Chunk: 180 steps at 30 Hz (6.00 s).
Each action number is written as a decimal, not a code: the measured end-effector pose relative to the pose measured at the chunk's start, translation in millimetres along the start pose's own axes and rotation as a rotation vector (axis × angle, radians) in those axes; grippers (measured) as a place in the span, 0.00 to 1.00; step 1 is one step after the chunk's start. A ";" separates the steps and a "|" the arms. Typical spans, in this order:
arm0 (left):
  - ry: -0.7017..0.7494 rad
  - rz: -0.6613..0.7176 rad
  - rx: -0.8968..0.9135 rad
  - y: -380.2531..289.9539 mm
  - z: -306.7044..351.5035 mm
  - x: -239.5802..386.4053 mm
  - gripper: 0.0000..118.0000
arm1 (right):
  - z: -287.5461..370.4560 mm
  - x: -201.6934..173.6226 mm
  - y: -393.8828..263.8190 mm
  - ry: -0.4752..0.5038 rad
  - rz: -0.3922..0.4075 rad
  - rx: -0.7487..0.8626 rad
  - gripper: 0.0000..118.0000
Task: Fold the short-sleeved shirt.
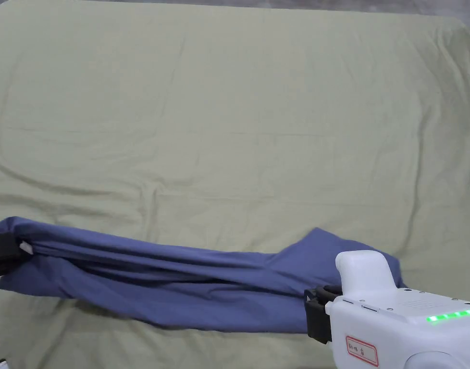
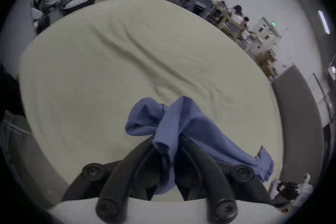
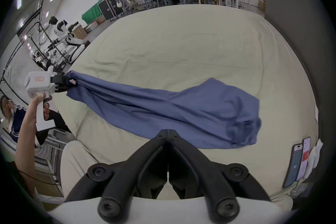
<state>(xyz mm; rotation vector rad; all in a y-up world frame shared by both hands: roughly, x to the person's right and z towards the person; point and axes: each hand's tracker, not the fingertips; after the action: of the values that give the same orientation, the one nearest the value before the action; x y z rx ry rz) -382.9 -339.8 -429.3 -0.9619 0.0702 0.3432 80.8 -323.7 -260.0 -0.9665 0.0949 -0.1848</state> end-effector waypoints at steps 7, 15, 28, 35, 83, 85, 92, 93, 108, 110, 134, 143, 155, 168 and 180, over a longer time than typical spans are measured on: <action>-0.144 -0.127 0.009 -39.2 30.5 90.2 0.07 | -3.5 -1.2 1.4 0.007 -0.007 -0.002 0.02; -0.289 -0.287 -0.203 -129.6 -32.8 231.9 0.07 | 2.0 -0.1 -0.8 -0.001 -0.009 0.007 0.02; -0.535 -0.178 -0.192 -113.2 -5.7 184.2 1.00 | 9.1 14.8 -10.9 0.041 -0.039 0.029 0.02; -0.120 -0.475 -0.091 -106.9 -41.2 187.7 0.00 | 15.0 30.4 -20.4 0.028 -0.063 0.019 0.02; -0.363 -0.251 -0.188 -98.3 -37.6 103.2 0.11 | 24.2 19.1 -18.2 0.046 -0.032 -0.024 0.02; -0.400 -0.192 -0.197 -92.5 -30.1 95.6 0.11 | 24.2 18.9 -18.2 0.053 -0.041 -0.024 0.02; -0.318 -0.132 -0.147 -61.9 -14.1 52.2 0.11 | 29.7 16.8 -17.8 0.052 -0.032 -0.012 0.02; -0.287 -0.110 -0.139 -55.7 -13.3 42.6 0.11 | 30.2 16.7 -17.6 0.051 -0.032 -0.010 0.02; -0.352 -0.213 -0.111 -95.7 23.4 201.5 0.11 | 26.1 15.0 -18.0 0.056 -0.047 -0.019 0.02; -0.358 -0.302 -0.157 -119.3 4.0 242.7 0.11 | 28.6 19.7 -18.5 0.047 -0.053 -0.017 0.02; -0.201 -0.466 -0.107 -139.2 -22.2 258.7 0.01 | 32.0 74.7 -31.9 0.008 -0.170 -0.011 0.02; -0.175 -0.720 -0.177 -229.3 -74.8 357.8 0.01 | 52.3 95.2 -32.1 -0.069 -0.207 0.007 0.02; -0.545 -0.469 -0.227 -166.9 -3.1 298.7 0.01 | 54.0 87.7 -8.2 -0.081 -0.166 0.061 0.02; -0.239 -0.270 -0.152 -112.1 0.4 148.8 0.01 | -143.5 21.7 5.6 -0.120 0.040 -0.243 0.02; -0.353 -0.269 -0.234 -139.7 -29.5 179.3 1.00 | -135.3 32.8 -2.8 -0.047 -0.009 -0.162 0.02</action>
<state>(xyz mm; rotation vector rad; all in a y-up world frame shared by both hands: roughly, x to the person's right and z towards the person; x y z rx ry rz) -166.7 -390.9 -373.3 -1.1131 -0.4262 0.2710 90.7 -441.1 -334.1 -1.1323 0.0627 -0.1640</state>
